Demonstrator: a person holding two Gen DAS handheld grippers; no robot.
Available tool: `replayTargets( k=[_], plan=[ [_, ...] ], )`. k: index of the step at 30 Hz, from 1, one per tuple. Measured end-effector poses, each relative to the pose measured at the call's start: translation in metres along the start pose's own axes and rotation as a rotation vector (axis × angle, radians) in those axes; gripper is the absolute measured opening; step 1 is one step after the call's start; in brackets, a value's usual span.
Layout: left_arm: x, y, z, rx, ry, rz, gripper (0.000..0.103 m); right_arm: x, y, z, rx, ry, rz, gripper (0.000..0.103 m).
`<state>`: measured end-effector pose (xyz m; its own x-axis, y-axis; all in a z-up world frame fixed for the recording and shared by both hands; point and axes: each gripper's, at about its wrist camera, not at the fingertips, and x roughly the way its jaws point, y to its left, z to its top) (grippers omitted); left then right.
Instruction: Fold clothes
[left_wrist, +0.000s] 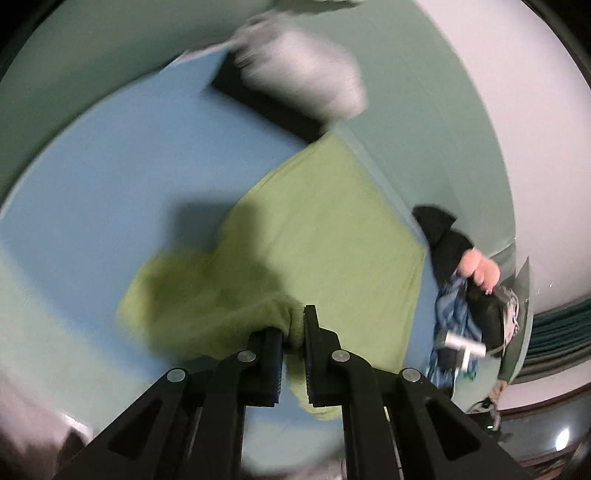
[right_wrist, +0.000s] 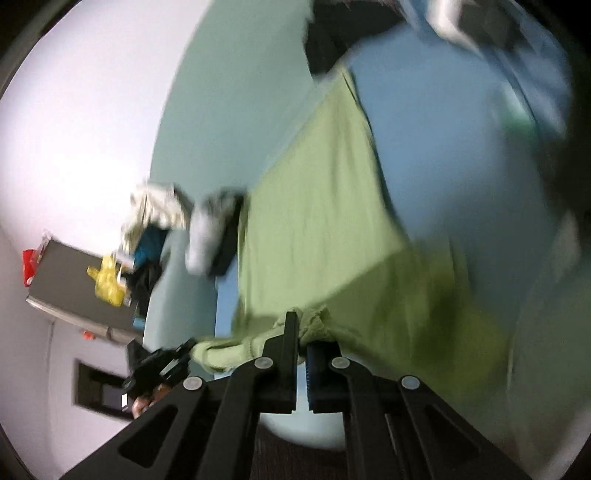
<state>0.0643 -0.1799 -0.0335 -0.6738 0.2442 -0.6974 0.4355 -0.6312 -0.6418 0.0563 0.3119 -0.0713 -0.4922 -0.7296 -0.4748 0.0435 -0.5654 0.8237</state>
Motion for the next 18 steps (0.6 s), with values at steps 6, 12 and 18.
replayTargets(
  k=[6, 12, 18],
  plan=[
    [0.068, -0.059, 0.063, -0.054, -0.112, 0.084, 0.082, 0.024, -0.005, 0.087, 0.123, -0.131, -0.071, 0.058],
    [0.087, -0.036, 0.02, -0.009, -0.041, 0.169, 0.082, 0.04, -0.011, 0.02, 0.041, 0.059, -0.043, 0.058],
    [0.129, 0.027, -0.022, -0.288, 0.063, 0.116, 0.076, 0.096, -0.05, -0.04, 0.231, 0.208, -0.089, 0.052]
  ],
)
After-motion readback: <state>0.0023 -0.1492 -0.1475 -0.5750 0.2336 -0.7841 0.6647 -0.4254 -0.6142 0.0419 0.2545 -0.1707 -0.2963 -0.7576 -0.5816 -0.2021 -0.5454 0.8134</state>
